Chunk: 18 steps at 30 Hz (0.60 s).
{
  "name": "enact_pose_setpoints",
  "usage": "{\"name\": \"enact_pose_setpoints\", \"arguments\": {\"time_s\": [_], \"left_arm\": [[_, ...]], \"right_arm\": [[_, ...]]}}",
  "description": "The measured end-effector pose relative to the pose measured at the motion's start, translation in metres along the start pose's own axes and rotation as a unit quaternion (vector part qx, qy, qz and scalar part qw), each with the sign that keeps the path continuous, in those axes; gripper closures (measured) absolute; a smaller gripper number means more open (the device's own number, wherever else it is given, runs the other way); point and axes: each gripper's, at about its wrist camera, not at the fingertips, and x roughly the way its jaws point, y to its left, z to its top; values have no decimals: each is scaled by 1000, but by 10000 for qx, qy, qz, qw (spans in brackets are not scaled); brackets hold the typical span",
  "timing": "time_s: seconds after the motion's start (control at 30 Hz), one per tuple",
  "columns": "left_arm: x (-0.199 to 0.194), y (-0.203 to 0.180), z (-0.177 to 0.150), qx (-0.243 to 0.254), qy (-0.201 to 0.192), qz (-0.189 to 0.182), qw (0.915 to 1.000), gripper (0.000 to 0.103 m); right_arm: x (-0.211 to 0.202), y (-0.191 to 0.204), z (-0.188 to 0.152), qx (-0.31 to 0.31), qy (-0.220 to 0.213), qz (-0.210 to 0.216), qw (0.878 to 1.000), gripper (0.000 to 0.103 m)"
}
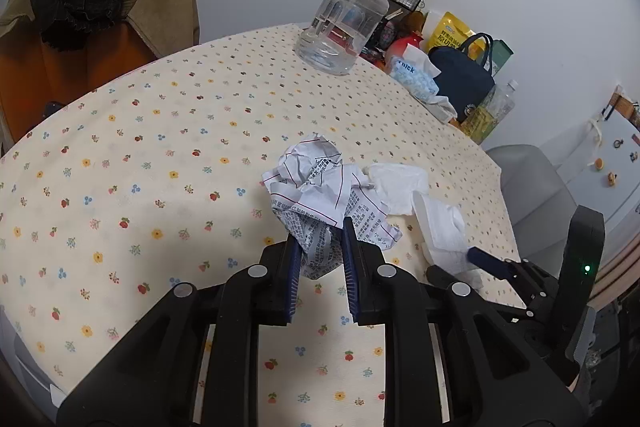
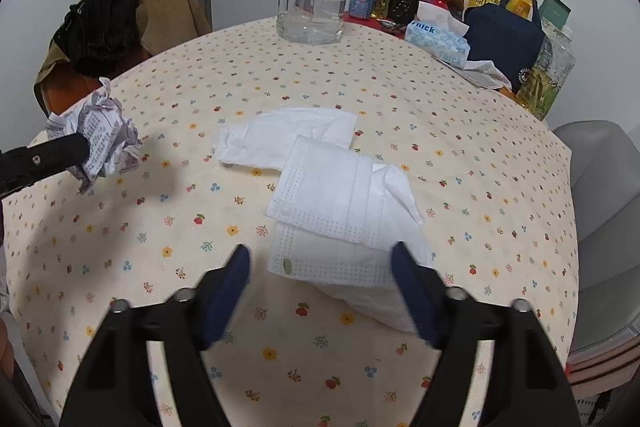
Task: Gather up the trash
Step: 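Grasp the white tissue with the right gripper while the left gripper holds the receipt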
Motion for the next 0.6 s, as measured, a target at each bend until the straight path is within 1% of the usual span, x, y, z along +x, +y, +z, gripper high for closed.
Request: {"name": "enact_pose_setpoints", "arguments": {"time_s": [0.03, 0.07, 0.1, 0.13, 0.2, 0.3, 0.37, 0.47, 0.6], "left_arm": [[0, -1, 0, 21, -10, 14, 10000, 84], [-1, -1, -1, 37, -18, 19, 10000, 84], [-1, -2, -2, 45, -23, 17, 10000, 84], [-1, -2, -2, 50, -24, 9, 10000, 84], [-1, -5, -2, 66, -29, -8, 10000, 84], [-1, -9, -3, 122, -34, -65, 9999, 84], [-1, -12, -2, 146, -33, -113, 9998, 84], [-2, -20, -1, 193, -47, -214, 9996, 84], [-3, -32, -1, 289, -56, -348, 9990, 84]], "right_arm": [[-1, 0, 1, -9, -2, 30, 10000, 74], [-2, 1, 1, -25, -2, 83, 10000, 83], [-5, 0, 1, -44, -15, 118, 9999, 94], [-7, -1, 2, -49, -61, 113, 9999, 99], [-14, -2, 2, -16, -152, 115, 9998, 101], [-32, -7, 4, 97, -360, 193, 9991, 101], [-50, -12, 5, 190, -538, 365, 9977, 101], [-72, -19, 4, 336, -725, 471, 9957, 101], [-94, -30, 0, 516, -860, 558, 9934, 101]]}}
